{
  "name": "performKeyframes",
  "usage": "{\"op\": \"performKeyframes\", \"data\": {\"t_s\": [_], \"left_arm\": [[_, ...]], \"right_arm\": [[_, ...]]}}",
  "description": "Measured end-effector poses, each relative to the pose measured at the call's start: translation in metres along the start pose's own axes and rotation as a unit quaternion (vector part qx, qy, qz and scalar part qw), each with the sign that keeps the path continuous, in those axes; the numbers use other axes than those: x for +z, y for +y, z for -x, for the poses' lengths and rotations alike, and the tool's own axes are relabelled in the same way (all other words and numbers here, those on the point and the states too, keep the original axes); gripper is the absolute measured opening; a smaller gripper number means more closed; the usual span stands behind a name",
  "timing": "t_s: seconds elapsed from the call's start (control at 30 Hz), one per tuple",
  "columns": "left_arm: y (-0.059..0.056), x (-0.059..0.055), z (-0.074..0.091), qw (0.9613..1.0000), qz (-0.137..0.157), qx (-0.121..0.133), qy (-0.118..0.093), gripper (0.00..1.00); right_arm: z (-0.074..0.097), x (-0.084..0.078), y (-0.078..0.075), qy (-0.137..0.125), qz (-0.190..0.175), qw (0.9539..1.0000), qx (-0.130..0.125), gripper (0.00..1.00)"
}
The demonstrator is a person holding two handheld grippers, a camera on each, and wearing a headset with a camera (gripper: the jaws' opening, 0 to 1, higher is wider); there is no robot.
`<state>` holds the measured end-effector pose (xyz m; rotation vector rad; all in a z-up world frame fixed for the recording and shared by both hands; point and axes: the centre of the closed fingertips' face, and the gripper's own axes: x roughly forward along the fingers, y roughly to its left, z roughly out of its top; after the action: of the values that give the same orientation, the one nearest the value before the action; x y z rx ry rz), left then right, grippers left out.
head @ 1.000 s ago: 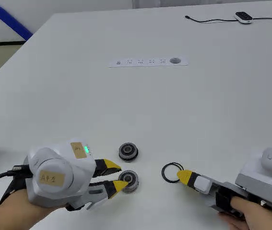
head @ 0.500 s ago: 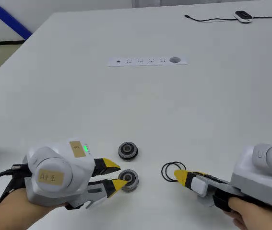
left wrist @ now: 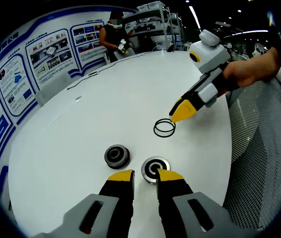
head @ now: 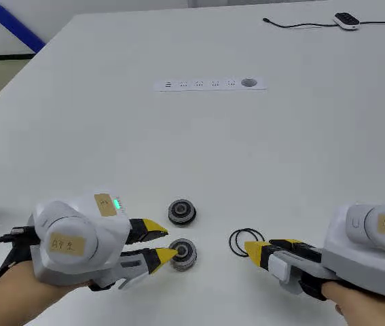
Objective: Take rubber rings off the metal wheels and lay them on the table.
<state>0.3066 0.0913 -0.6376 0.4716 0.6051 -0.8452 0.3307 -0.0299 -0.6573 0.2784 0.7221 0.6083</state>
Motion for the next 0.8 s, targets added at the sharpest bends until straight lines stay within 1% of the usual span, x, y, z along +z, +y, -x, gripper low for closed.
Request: {"op": "performKeyframes", "data": {"t_s": [0.13,0.23,0.33,0.47,0.53,0.57,0.6,0.8], "left_arm": [[0.007,0.001,-0.001,1.0000,0.000,0.003,-0.001,0.18],[0.015,0.004,-0.003,1.0000,0.003,0.007,-0.005,0.18],[0.022,0.007,-0.005,0.9999,0.004,0.010,-0.008,0.18],[0.032,0.011,-0.010,0.9999,0.002,0.011,-0.011,0.18],[0.035,0.013,-0.013,0.9999,0.001,0.010,-0.011,0.18],[0.036,0.014,-0.015,0.9999,0.000,0.008,-0.013,0.18],[0.037,0.015,-0.016,0.9999,-0.001,0.008,-0.013,0.18],[0.042,0.019,-0.029,0.9999,-0.005,0.000,-0.015,0.18]], "right_arm": [[-0.001,0.005,0.003,-0.009,0.003,0.9999,0.008,0.31],[-0.003,0.011,0.006,-0.019,-0.002,0.9997,0.016,0.31],[-0.005,0.014,0.009,-0.020,-0.012,0.9995,0.022,0.31],[-0.007,0.016,0.010,-0.021,-0.016,0.9994,0.024,0.31],[-0.007,0.016,0.011,-0.022,-0.024,0.9991,0.027,0.31],[-0.008,0.018,0.013,-0.024,-0.039,0.9984,0.031,0.31],[-0.008,0.020,0.014,-0.027,-0.047,0.9979,0.035,0.31],[-0.015,0.028,0.022,-0.031,-0.057,0.9967,0.049,0.33]]}}
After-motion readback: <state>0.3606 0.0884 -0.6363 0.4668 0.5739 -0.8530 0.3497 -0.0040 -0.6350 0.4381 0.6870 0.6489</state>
